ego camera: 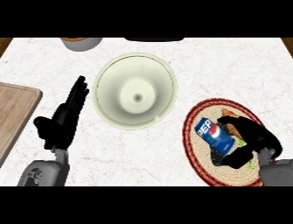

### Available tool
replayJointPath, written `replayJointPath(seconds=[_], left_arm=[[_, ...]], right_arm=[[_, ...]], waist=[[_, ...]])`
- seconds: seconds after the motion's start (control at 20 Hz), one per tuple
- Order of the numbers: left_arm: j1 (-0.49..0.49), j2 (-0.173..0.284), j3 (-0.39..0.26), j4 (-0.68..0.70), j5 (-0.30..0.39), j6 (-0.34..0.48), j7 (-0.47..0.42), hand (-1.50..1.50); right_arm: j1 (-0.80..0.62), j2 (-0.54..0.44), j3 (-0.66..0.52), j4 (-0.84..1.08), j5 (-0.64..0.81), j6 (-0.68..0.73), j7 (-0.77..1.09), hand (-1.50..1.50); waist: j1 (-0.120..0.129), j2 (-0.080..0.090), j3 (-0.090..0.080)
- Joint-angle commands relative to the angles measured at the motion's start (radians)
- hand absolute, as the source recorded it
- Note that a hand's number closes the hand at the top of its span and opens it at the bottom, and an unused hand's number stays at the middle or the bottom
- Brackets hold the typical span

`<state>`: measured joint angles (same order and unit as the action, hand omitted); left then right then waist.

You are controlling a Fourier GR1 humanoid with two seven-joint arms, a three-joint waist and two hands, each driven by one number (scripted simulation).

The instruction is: Pick the can from the placemat and place it in the bowl

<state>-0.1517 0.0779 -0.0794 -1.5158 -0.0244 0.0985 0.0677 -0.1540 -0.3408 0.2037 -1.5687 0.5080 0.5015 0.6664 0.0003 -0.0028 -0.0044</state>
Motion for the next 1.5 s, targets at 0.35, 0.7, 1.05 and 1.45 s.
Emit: replayJointPath(seconds=[0.35,0.7,1.05,1.45], left_arm=[[0.014,0.003,-0.004,-0.059,-0.005,-0.019,0.039,0.0],[-0.001,-0.01,-0.019,-0.031,-0.008,-0.022,0.018,0.0],[-0.035,-0.023,-0.048,-0.016,-0.012,-0.04,0.025,0.0],[-0.051,-0.018,-0.058,0.007,-0.018,-0.056,0.024,0.0]], right_arm=[[0.026,0.0,0.068,0.057,0.046,0.055,-0.189,1.5],[-0.063,0.333,0.186,-0.074,0.089,-0.394,0.043,1.5],[-0.229,0.339,0.313,-0.105,0.152,-0.796,0.074,1.5],[-0.523,0.341,0.459,0.022,0.434,-1.054,0.272,1.5]], waist=[[0.005,0.003,0.005],[0.067,0.003,0.009],[0.119,0.006,0.007],[0.139,-0.004,-0.006]])
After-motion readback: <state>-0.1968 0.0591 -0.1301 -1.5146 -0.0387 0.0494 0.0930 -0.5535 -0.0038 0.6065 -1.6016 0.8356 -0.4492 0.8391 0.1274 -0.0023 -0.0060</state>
